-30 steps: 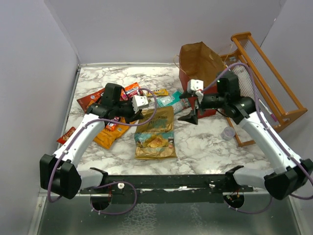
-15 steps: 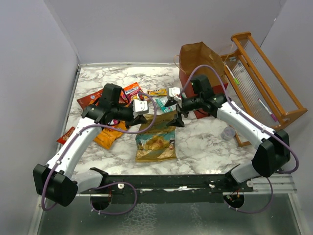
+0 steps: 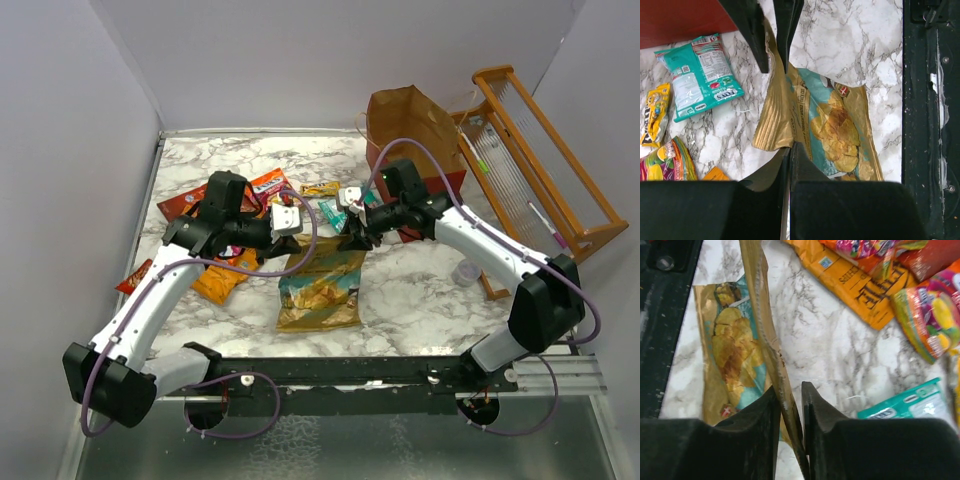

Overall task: Place the snacks into the paper bag
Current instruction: Pick up the snack from the center of the board.

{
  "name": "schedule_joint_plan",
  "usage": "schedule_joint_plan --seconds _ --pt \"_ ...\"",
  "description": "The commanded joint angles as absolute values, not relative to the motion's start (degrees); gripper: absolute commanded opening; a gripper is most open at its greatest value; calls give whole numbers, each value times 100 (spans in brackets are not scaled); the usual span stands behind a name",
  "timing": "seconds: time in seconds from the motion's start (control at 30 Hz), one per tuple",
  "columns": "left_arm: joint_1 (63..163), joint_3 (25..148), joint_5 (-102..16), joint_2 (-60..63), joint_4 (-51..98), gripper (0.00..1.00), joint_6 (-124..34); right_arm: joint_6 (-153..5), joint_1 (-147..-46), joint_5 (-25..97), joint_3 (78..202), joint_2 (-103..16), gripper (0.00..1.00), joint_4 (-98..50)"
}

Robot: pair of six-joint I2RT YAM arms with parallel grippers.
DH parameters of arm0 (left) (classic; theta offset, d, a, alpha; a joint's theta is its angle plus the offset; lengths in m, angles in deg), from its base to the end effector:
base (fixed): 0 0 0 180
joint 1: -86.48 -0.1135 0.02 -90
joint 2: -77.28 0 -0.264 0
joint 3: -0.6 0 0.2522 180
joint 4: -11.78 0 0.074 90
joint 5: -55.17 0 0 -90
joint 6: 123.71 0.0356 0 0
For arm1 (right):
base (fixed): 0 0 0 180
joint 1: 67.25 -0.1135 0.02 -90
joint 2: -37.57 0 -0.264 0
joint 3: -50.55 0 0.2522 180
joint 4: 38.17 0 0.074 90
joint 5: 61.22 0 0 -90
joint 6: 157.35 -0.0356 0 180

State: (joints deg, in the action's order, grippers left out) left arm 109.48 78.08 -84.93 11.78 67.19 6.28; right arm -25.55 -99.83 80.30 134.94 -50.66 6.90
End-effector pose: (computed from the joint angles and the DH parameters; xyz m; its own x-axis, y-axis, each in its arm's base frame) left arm 0.1988 -0.1141 0.3395 0.0058 0.4454 -0.8953 0.9916 0.1130 0.0626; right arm 0.2603 0.1994 0.2880 0.0389 -0.4674 -0.8832 -0.9963 -0.0862 0.0018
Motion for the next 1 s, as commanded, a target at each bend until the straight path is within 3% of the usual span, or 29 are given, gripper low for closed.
schedule_joint_plan --seconds 0.0,0.07,0.13,0.2,0.4,0.77,0.97 --pt "10953 7852 -8793 1400 6538 0 572 -2544 -10012 8305 13516 -5158 16 1173" --pt "10917 7850 -8710 1449 6536 0 578 -2570 -10007 8408 13608 -5080 5 1350" --pt "10858 7848 -8617 1507 6526 0 575 -2687 -10012 8520 13678 -4898 1 1439" --pt "10775 7841 -8500 1561 6465 2 536 -2987 -10012 8620 13766 -4687 1 1451" --pt "10445 8020 -7871 1648 6323 29 241 -3708 -9999 8643 14304 -4503 1 1992" --pt "9697 8694 -6472 1622 6067 40 -427 -4815 -10002 8098 14897 -3829 1 2108" --pt "9418 8551 -5817 1593 5616 64 -911 -5200 -9830 7673 15585 -3598 1 2182"
